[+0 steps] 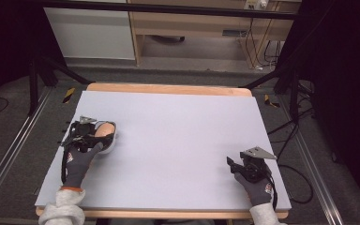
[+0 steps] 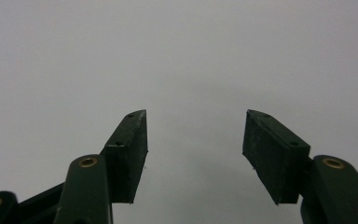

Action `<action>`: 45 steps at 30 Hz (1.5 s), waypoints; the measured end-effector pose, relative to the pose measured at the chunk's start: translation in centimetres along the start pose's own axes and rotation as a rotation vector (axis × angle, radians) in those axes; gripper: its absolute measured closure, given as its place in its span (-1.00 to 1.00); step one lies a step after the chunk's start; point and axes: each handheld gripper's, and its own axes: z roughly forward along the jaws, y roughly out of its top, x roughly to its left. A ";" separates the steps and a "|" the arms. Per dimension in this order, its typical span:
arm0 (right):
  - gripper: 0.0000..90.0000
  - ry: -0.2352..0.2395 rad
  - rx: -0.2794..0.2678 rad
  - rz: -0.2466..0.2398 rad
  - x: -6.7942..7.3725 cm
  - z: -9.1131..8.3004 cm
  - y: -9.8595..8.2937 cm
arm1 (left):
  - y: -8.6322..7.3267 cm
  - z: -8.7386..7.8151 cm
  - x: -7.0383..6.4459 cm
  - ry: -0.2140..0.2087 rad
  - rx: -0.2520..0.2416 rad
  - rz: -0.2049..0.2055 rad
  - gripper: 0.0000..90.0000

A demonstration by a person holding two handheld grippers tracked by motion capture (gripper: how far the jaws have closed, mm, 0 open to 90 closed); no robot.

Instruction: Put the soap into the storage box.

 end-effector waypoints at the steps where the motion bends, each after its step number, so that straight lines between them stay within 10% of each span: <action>1: -0.11 0.000 -0.001 -0.001 0.0 0.0 0.0 | 0.0 0.0 0.0 0.002 0.002 0.004 -0.29; 26: -0.10 -0.001 -0.010 0.011 0.2 -0.2 0.1 | -0.2 -2.9 -1.0 -0.073 -0.097 0.036 -0.36; 45: -0.11 -0.025 -0.002 0.008 -0.1 0.0 -0.2 | -6.0 -4.7 -1.0 -0.127 -0.077 0.053 -0.39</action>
